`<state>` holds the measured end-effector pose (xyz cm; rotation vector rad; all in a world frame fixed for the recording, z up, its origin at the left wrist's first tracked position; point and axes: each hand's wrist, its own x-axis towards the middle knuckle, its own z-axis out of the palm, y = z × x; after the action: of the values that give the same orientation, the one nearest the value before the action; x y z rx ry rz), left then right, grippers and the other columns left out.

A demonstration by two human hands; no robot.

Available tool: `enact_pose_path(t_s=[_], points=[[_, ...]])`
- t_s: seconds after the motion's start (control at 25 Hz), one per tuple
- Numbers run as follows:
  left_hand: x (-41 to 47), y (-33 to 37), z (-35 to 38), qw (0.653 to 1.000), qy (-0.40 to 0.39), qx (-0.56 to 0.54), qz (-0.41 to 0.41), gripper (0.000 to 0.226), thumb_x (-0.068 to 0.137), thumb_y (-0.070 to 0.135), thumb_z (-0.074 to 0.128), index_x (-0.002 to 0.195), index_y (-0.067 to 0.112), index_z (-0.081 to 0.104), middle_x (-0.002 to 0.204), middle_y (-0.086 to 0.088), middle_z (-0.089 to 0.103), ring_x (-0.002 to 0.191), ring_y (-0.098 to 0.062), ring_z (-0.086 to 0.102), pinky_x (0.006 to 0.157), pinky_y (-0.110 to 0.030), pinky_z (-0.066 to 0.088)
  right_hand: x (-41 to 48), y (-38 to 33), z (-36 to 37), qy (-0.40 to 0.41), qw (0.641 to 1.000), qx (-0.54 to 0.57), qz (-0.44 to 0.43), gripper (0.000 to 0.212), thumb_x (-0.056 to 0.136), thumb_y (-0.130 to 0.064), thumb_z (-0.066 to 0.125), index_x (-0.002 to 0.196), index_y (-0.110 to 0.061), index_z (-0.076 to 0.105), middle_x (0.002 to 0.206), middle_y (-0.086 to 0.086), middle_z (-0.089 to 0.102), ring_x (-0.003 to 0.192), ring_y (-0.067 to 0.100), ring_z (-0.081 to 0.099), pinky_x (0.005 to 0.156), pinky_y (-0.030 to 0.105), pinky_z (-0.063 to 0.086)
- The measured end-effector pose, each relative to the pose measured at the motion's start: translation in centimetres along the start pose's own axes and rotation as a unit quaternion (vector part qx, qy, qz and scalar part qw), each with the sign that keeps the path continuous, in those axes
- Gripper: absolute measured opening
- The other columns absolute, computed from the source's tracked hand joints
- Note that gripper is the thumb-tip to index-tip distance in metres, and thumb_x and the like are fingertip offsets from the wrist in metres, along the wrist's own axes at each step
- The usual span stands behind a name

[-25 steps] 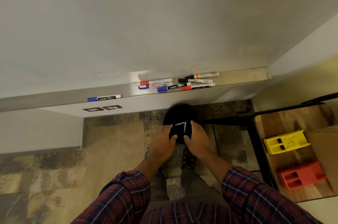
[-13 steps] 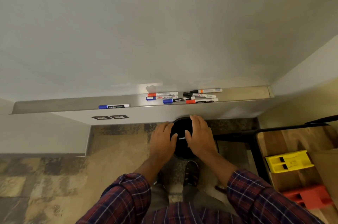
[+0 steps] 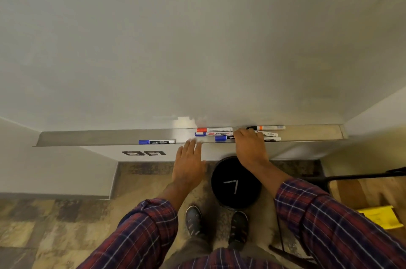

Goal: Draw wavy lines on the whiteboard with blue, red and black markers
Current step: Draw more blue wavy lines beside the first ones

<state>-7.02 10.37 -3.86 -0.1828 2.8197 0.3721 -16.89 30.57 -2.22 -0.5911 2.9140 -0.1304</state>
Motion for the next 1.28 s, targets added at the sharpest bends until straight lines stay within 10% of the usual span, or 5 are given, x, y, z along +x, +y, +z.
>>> enact_pose_path(t_s=[0.68, 0.92, 1.12, 1.28], points=[[1.2, -2.7, -1.3, 0.993, -0.103, -0.006, 0.055, 0.065, 0.114, 0.035, 0.036, 0.169, 0.015, 0.007, 0.178, -0.008, -0.004, 0.164, -0.026, -0.008, 0.134, -0.044, -0.002, 2.1, -1.1, -1.4, -0.019, 0.991, -0.124, -0.056, 0.034, 0.089, -0.008, 0.06, 0.119, -0.024, 0.061, 0.117, 0.0, 0.064, 0.112, 0.027, 0.055, 0.098, 0.044, 0.036], [0.6, -2.6, -2.5, 0.984, -0.059, -0.166, 0.016, 0.059, 0.112, 0.03, 0.045, 0.166, 0.018, 0.024, 0.177, -0.003, 0.017, 0.164, -0.023, 0.011, 0.132, -0.039, 0.01, 1.1, -2.0, -1.4, 0.053, 0.997, -0.048, -0.027, 0.037, 0.077, -0.008, 0.078, 0.104, -0.03, 0.063, 0.1, -0.006, 0.065, 0.095, 0.022, 0.058, 0.088, 0.041, 0.036], [-0.3, -0.4, -5.7, 0.939, 0.061, -0.337, -0.022, 0.04, 0.111, 0.027, 0.053, 0.149, 0.02, 0.057, 0.152, -0.002, 0.06, 0.141, -0.016, 0.055, 0.123, -0.029, 0.032, 0.2, -4.6, -3.6, 0.07, 0.982, 0.17, 0.03, 0.022, 0.095, -0.015, 0.067, 0.114, -0.027, 0.066, 0.108, -0.006, 0.066, 0.101, 0.019, 0.06, 0.093, 0.043, 0.04], [-1.4, 1.8, -9.4, 0.822, 0.113, -0.557, -0.04, 0.026, 0.108, 0.026, 0.058, 0.129, 0.022, 0.074, 0.117, 0.006, 0.078, 0.112, -0.01, 0.072, 0.102, -0.036, 0.059, -1.7, -6.1, -6.9, 0.077, 0.937, 0.34, 0.002, 0.031, 0.095, -0.008, 0.069, 0.124, -0.019, 0.069, 0.108, -0.005, 0.061, 0.097, 0.009, 0.06, 0.089, 0.022, 0.048]])
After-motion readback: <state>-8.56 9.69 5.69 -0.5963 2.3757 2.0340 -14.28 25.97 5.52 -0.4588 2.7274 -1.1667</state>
